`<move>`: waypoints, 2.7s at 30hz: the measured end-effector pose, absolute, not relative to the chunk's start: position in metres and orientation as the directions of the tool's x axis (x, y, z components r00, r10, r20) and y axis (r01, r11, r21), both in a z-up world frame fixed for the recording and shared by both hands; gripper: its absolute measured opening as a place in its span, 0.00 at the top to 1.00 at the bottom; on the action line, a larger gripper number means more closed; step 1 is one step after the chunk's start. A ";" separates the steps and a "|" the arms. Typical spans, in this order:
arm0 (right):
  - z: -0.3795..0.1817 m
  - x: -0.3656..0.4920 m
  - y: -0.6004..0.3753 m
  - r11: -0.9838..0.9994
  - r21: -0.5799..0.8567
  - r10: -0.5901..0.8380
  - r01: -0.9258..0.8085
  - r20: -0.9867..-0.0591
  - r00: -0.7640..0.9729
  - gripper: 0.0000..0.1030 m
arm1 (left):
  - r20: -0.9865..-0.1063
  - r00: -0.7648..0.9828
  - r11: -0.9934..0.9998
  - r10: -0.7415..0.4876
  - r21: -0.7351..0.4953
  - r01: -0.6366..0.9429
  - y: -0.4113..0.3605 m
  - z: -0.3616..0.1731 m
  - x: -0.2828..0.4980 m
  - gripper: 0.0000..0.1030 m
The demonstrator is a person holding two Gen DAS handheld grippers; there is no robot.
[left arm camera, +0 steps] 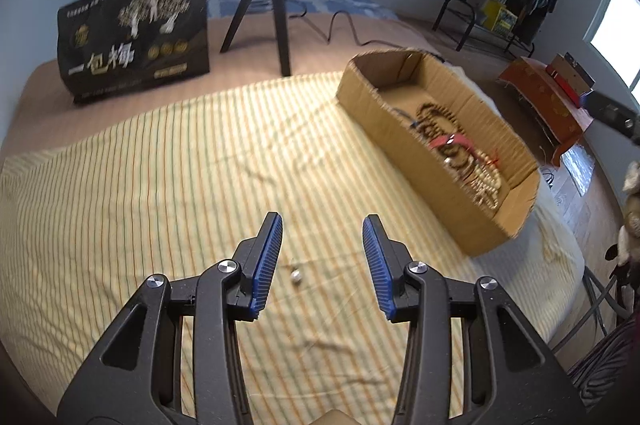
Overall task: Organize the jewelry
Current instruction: 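Move the left tool back to the second pearl earring on the cloth, then close the left tool on the second pearl earring, then carry the pearl earring with the left tool over the box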
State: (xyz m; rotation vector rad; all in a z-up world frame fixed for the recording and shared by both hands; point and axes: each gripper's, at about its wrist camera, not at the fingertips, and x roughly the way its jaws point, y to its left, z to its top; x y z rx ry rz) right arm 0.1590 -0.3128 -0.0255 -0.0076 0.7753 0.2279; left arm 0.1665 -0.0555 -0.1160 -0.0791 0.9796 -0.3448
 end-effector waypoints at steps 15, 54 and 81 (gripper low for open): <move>-0.028 0.140 -0.280 0.963 -0.006 0.189 -0.270 -0.703 0.686 0.01 | -0.844 0.472 0.958 -0.253 -0.153 0.241 -0.060 -0.167 0.159 0.72; -0.034 0.151 -0.308 0.982 0.003 0.134 -0.189 -0.718 0.683 0.01 | -0.769 0.560 0.943 -0.309 -0.172 0.285 -0.099 -0.115 0.167 0.94; -0.039 0.159 -0.376 0.997 0.073 0.054 -0.001 -0.724 0.688 0.01 | -0.680 0.577 0.877 -0.453 -0.226 0.424 -0.198 -0.065 0.177 0.94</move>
